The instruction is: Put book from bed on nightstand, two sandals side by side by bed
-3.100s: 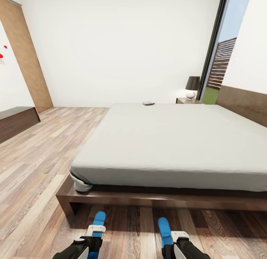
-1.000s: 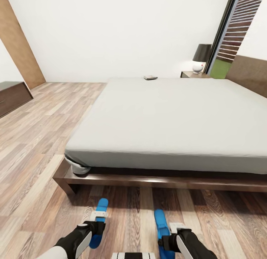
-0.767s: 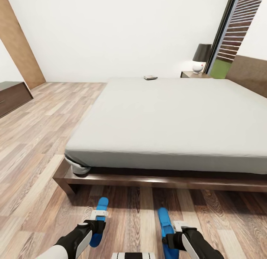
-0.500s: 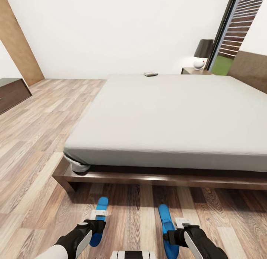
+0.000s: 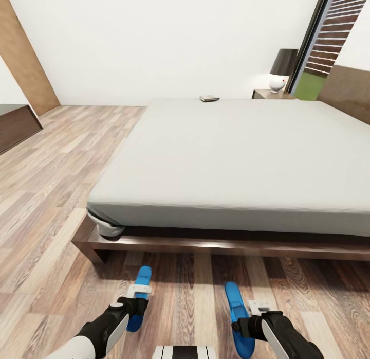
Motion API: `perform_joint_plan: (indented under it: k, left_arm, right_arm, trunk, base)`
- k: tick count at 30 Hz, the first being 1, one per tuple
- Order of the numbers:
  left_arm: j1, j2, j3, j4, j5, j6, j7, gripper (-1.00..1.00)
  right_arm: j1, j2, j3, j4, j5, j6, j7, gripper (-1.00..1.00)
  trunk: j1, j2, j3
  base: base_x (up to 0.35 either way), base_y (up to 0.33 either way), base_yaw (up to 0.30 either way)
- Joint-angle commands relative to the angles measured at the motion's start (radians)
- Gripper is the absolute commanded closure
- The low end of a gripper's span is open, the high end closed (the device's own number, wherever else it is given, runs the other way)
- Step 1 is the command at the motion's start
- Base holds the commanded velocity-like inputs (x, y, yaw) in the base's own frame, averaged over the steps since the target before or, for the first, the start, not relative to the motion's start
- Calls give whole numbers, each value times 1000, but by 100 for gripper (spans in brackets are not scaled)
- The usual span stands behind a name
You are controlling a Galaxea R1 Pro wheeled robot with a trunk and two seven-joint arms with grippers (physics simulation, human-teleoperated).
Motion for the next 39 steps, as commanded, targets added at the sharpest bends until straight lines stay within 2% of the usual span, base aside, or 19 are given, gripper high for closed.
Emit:
perform_joint_plan:
  k: [1,4,9,23,31,39]
  left_arm:
    - [0,1,-8,-9,0,4,5,100]
    - [-1,1,-8,-27,-36,2,4,100]
    - [-1,-4,-9,-33,-56,-1,6,100]
    - [-1,-4,-10,-36,-60,-2,6,100]
    - [-1,-5,-10,-36,-60,-2,6,100]
    - [-1,-6,-10,-35,-61,-2,6,100]
  right_arm:
    - [0,-3,3,-2,-4,4,-1,100]
    - [2,-8,4,-2,-4,4,-1,100]
    - [6,-11,4,-1,-3,4,-1,100]
    - [9,-14,3,-1,-4,3,1,100]
    - [9,-13,3,0,-4,4,0,100]
    - [9,-13,3,1,-4,4,0,100]
  trunk:
    - [0,0,-1]
    - [0,0,-1]
    - [0,0,-1]
    - [0,0,-1]
    - [0,0,-1]
    - [0,0,-1]
  base:
    - [0,0,0]
    - [0,0,0]
    - [0,39,0]
    - [0,81,-3]
    - [0,60,-172]
    - [0,116,-33]
